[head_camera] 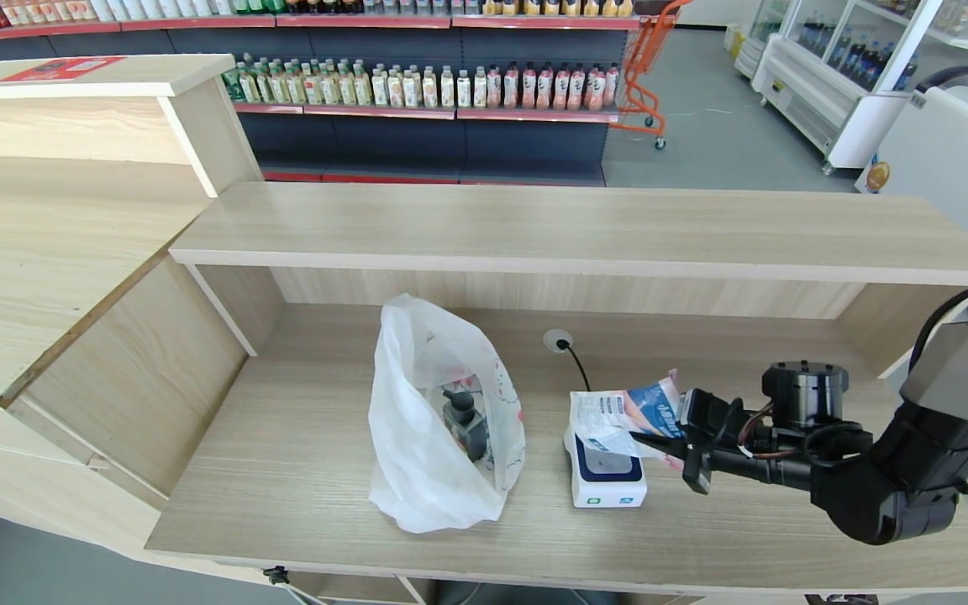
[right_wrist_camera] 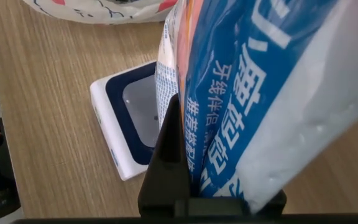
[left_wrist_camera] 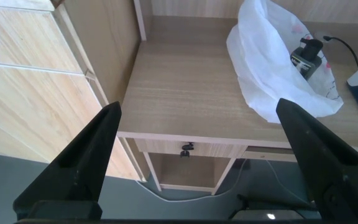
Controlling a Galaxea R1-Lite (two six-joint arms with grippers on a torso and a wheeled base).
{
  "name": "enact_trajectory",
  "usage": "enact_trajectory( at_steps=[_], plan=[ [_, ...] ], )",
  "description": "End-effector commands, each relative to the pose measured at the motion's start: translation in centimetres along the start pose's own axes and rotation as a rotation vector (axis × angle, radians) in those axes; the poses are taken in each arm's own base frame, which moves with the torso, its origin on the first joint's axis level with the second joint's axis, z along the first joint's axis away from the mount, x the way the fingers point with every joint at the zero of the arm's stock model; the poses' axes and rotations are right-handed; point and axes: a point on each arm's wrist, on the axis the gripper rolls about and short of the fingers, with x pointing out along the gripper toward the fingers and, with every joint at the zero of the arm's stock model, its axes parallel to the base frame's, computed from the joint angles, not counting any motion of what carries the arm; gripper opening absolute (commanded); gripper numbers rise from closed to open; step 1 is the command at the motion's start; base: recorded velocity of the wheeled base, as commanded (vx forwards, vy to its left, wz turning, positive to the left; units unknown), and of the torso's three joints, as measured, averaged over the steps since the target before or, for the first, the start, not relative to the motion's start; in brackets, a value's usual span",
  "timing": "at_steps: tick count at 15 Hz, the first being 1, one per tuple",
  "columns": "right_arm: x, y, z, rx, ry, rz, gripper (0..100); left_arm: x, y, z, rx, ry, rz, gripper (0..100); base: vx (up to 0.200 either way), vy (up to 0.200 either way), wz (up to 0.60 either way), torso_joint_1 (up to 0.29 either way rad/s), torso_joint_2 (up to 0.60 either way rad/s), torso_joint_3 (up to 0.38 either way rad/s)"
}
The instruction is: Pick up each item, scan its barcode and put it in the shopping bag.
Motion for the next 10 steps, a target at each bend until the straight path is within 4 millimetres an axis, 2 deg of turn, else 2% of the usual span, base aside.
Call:
enact_trajectory(
  at_steps=[1, 2, 4, 6, 8, 10],
  plan=[
    [-0.4, -0.4, 0.9, 0.018, -0.017, -0.015, 0, 0.0, 0.0, 0.0, 0.000, 0.000, 0.000, 100, 0.000, 0.000, 0.00, 0.000, 0.00, 0.000],
    [-0.5, -0.6, 1.4, 0.035, -0.027, -0.022, 0, 0.0, 0.0, 0.0, 0.000, 0.000, 0.000, 100, 0.000, 0.000, 0.00, 0.000, 0.00, 0.000],
    [-2.2, -2.1, 5.6, 0.210, -0.108, -0.082, 0, 0.0, 0.0, 0.0, 0.000, 0.000, 0.000, 100, 0.000, 0.000, 0.00, 0.000, 0.00, 0.000],
    [-3.9, -2.6, 9.2, 0.446, -0.128, -0.159, 0, 0.0, 0.0, 0.0, 0.000, 0.000, 0.002, 100, 0.000, 0.000, 0.00, 0.000, 0.00, 0.000],
    [-5.7, -2.4, 10.7, 0.587, -0.095, -0.186, 0, 0.0, 0.0, 0.0, 0.003, 0.000, 0.000, 100, 0.000, 0.000, 0.00, 0.000, 0.00, 0.000],
    [-7.1, -1.6, 11.4, 0.696, -0.074, -0.189, 0, 0.0, 0.0, 0.0, 0.001, 0.000, 0.002, 100, 0.000, 0.000, 0.00, 0.000, 0.00, 0.000]
  ],
)
